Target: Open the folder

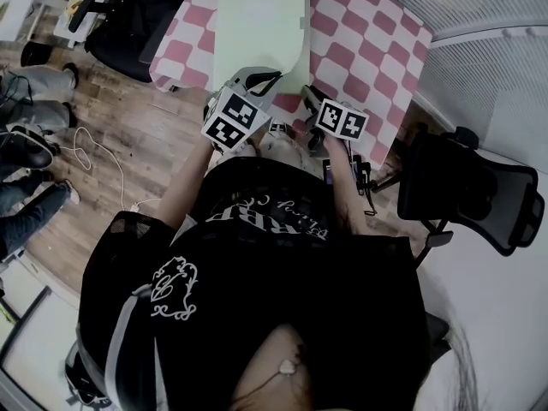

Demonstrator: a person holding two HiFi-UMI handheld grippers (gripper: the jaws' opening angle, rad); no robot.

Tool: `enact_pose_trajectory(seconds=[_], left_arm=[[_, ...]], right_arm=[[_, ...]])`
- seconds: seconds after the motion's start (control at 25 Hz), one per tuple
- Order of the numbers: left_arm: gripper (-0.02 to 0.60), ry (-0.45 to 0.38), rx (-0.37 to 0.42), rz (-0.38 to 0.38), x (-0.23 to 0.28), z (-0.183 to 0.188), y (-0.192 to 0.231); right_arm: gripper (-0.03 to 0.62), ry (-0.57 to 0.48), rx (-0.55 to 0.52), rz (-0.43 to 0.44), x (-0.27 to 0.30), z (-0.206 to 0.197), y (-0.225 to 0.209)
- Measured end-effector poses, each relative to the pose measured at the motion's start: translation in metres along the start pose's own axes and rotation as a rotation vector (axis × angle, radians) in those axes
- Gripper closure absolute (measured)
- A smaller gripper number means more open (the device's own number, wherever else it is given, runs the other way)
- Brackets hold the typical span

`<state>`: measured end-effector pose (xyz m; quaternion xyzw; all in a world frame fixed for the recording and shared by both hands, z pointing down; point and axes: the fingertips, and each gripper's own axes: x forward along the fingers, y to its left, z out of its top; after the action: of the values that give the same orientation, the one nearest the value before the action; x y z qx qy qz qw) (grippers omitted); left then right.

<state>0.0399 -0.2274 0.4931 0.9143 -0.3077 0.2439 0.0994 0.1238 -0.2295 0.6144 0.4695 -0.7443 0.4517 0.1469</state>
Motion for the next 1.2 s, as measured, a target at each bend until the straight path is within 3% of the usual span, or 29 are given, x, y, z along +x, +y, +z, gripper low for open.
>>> enact_pose_trajectory(seconds=[0.2,0.52,0.68,0.96,1.2], left_arm=[[0.560,-0.106,-0.068,0.120,-0.050,0.013,0.022],[0.565,-0.228,-0.301,0.388,-0.157,-0.015,0.085],[0.565,-0.269,-0.451,0.502,-0.201,-0.050,0.119],[0.565,-0.262,-0.690,0.663,-0.252,-0.139,0.172],[0.561,-0.215,-0.901,0.718,-0.260,-0.222,0.208]], right_arm=[[0.526,-0.002,-0.013,-0.013,0.001,0.000,-0.001],[0.526,-0.013,-0.055,-0.058,0.000,0.000,-0.004],[0.526,-0.016,-0.060,-0.081,-0.002,0.000,-0.005],[0.526,-0.005,-0.106,-0.148,-0.002,0.000,0.002],[0.526,0.010,-0.134,-0.182,-0.003,0.000,0.005]])
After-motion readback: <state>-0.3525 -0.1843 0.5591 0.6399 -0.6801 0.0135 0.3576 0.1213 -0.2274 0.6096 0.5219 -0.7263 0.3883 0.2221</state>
